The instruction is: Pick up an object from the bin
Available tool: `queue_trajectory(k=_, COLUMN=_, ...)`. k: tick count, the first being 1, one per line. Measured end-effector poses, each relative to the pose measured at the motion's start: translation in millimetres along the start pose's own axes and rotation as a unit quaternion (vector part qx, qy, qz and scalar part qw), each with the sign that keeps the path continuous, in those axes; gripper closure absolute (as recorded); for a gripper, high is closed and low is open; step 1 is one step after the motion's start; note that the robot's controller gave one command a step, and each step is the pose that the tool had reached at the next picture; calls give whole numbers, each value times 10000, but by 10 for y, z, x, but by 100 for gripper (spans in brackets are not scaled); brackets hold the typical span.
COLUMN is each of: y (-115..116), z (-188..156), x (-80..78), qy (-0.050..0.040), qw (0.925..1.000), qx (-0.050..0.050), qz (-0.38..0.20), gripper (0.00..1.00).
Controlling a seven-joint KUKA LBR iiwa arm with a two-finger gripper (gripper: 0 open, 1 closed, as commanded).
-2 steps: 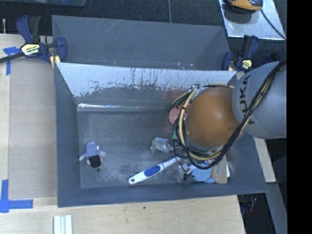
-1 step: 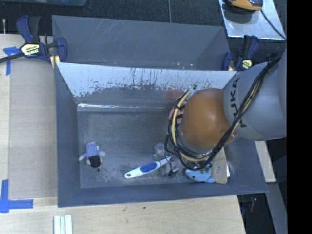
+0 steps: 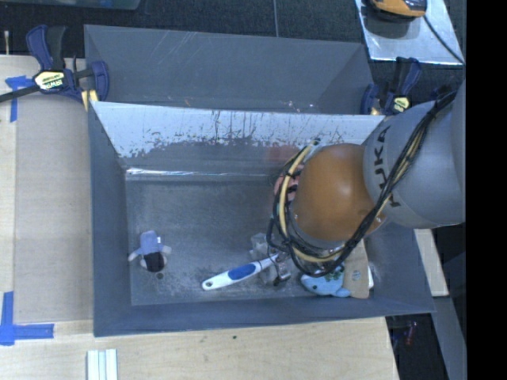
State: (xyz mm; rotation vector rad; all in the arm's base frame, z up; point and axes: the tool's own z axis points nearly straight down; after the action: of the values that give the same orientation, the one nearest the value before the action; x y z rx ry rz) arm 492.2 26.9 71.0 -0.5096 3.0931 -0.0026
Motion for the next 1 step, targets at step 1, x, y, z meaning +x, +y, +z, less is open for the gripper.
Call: queue_trajectory(k=1, y=-4, z=-87, x=-1, qy=-10, qw=10000, qx=2, qz=5, gripper=100)
